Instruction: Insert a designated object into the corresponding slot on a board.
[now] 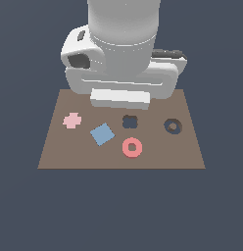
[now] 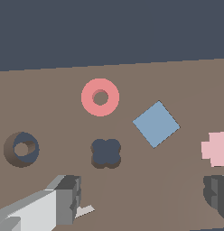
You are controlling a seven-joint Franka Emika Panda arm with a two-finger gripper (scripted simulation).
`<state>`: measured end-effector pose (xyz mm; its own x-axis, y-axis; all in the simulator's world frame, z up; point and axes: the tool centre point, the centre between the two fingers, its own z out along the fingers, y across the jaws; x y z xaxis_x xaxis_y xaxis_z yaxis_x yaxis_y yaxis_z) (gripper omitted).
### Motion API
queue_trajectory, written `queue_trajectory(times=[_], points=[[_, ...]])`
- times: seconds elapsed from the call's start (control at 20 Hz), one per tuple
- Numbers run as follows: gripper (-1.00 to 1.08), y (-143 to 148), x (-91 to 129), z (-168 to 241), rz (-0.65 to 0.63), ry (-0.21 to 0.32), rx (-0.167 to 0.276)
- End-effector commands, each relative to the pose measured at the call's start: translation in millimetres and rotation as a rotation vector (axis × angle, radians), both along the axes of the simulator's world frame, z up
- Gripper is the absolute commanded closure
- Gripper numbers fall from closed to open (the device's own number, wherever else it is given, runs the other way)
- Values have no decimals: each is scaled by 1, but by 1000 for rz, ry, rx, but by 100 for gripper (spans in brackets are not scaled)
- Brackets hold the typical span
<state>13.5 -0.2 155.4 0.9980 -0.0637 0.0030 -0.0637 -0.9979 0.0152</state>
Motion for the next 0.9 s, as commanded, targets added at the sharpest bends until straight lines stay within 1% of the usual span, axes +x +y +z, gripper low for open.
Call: queue_trajectory(times=[0.0, 0.55, 0.85], points=[[-92, 4, 6, -10, -29, 1, 1], [-92, 25, 49, -71, -218, 0, 10], [-92, 30, 67, -94, -289, 0, 13]])
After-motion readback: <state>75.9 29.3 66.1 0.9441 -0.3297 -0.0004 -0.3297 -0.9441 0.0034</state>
